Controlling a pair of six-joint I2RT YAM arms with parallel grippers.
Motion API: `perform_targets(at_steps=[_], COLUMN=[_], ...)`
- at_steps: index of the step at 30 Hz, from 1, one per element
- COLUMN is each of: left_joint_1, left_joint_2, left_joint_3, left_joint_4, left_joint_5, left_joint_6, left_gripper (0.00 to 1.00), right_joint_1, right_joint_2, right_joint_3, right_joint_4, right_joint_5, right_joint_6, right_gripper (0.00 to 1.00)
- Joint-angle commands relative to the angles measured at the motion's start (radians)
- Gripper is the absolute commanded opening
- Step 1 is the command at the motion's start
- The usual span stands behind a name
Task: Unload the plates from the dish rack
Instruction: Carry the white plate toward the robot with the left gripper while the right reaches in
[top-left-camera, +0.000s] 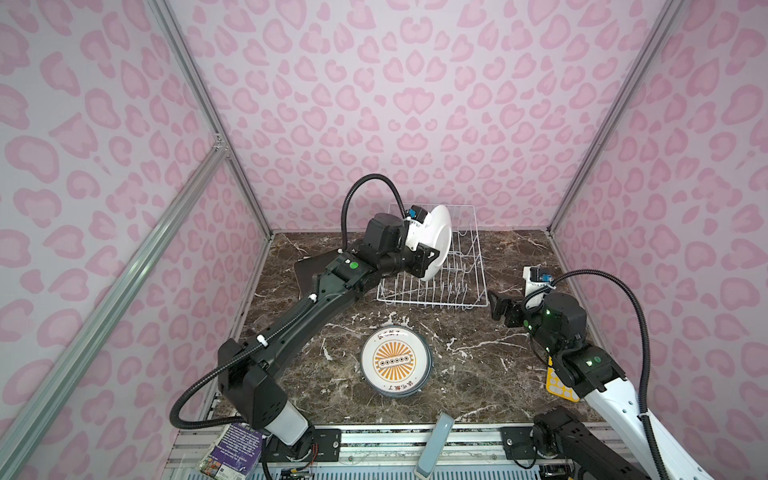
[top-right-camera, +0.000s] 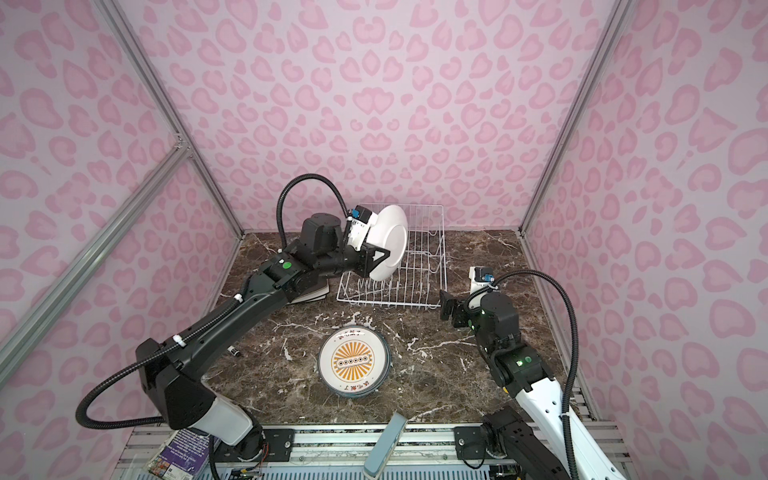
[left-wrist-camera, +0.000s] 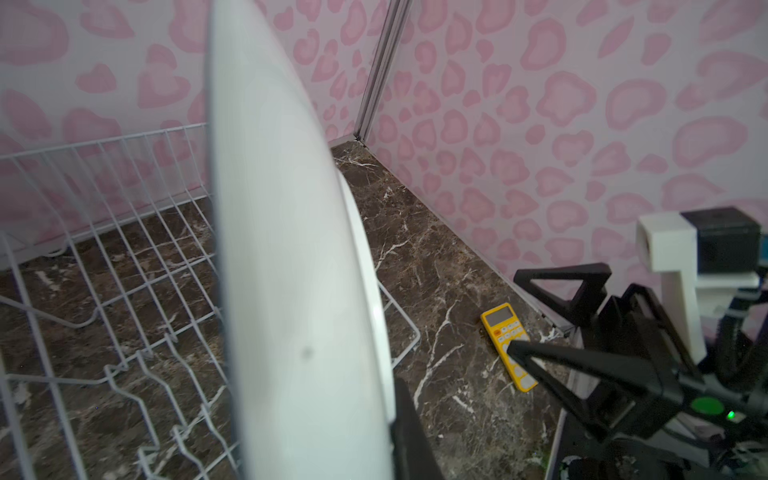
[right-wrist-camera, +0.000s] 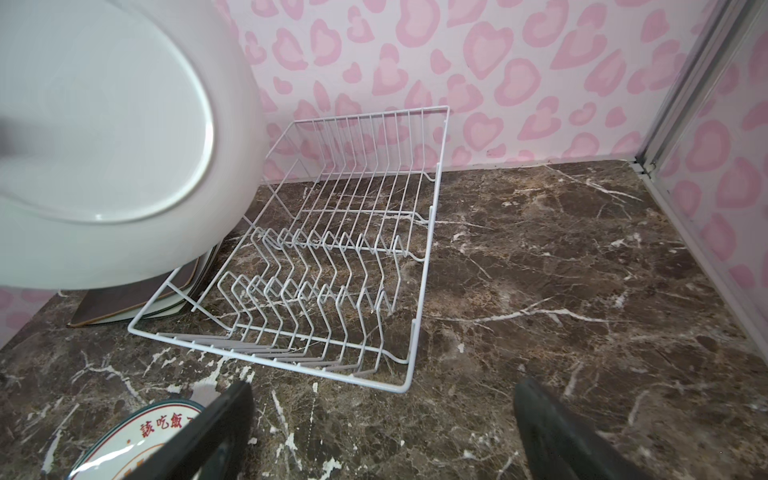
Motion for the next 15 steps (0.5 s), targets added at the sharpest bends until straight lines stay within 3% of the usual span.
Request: perform_targets(at_steps=[1, 8, 15], left_joint_1=[-0.003, -0.034, -0.092], left_joint_2=[-0.091, -0.258, -0.339], left_joint_3=[-0.081, -0.283, -0.403], left_joint_4=[0.132, 0.129, 0.128], left_joint_5=[-0.09, -0.225, -0.402], left_joint_6=[0.208, 0.467, 0.63], left_gripper=[0.03, 0.03, 0.03], right_joint_1=[-0.019, -0.033, -0.031], right_joint_2=[0.066, 0.254, 0.402], right_joint_3=[0.097, 0.303, 0.416], right_joint_4=[-0.093, -0.173, -0.106], right_joint_5=[-0.038, -0.214, -0.413], right_joint_6=[0.159, 0.277, 0.332], right_gripper=[0.99, 0.99, 0.95])
